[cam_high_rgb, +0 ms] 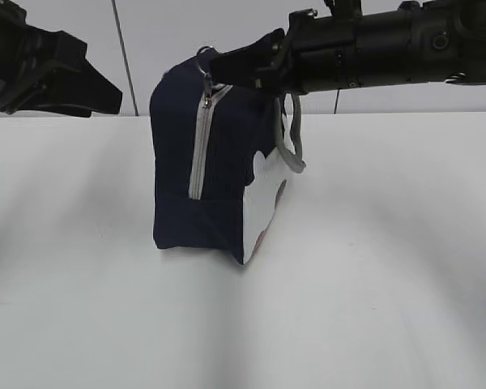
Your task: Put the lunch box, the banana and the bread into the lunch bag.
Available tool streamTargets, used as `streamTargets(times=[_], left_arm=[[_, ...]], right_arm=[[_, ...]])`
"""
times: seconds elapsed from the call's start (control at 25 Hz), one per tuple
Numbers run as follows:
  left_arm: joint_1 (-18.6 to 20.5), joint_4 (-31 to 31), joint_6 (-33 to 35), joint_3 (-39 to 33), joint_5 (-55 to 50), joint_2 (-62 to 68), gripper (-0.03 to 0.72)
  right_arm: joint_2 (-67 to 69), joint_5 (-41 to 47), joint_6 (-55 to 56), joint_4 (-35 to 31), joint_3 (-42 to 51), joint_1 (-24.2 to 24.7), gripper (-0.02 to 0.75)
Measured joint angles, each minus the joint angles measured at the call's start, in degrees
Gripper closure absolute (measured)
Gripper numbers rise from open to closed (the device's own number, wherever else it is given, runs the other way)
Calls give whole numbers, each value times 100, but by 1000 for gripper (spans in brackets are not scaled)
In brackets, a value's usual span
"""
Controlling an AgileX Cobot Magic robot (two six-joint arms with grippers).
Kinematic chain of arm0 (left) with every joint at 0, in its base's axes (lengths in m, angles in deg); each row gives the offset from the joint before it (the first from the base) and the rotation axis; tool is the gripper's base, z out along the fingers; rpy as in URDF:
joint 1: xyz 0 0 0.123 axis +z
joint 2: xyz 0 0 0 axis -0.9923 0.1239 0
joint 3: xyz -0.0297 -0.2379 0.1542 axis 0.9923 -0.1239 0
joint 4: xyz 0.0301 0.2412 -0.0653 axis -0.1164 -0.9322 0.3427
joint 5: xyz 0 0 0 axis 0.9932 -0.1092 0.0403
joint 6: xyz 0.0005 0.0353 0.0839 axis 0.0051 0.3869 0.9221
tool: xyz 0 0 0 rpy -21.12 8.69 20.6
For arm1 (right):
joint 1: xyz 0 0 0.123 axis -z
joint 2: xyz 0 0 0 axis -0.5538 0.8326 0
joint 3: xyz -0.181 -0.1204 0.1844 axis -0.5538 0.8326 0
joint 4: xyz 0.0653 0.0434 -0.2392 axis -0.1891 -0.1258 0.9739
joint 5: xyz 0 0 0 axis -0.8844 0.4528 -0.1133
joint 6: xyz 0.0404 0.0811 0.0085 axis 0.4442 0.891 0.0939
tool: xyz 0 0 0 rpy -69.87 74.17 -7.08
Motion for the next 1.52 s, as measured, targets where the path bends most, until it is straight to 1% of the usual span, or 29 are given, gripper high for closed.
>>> streamTargets(times=[0.24, 0.4, 0.56, 0.68, 0.8, 0.88, 1.04, 1.16, 1.24, 1.4, 1.52], left_arm=[[0, 237, 301, 0, 28, 0, 347], [0, 535, 694, 0, 36, 76, 348], [0, 957, 1452, 0, 132, 416, 348], [0, 1455, 2206, 0, 371, 715, 348], [5, 2133, 3072, 0, 417, 938, 348], [11, 2452, 3407, 0, 429, 1098, 342], [50, 2681, 3803, 0, 476, 1317, 321], [64, 2969, 4220, 0, 464, 1411, 323], [64, 3111, 4342, 0, 435, 1489, 352], [64, 3263, 4378, 0, 189, 1659, 478], [69, 3345, 4380, 0, 68, 1667, 515]], right_arm=[[10, 391, 166, -164, -102, 0, 754], [23, 254, 279, -164, -200, 13, 754], [23, 157, 432, -18, -213, 13, 754], [23, 102, 573, 251, -222, 22, 754], [23, 63, 681, 433, -222, 22, 754], [23, 42, 723, 512, -225, 22, 754], [23, 2, 769, 578, -225, 22, 754], [23, -9, 782, 577, -225, 22, 754], [23, -20, 782, 577, -225, 22, 754], [23, -27, 787, 601, -225, 22, 754], [23, -27, 787, 601, -225, 22, 754]])
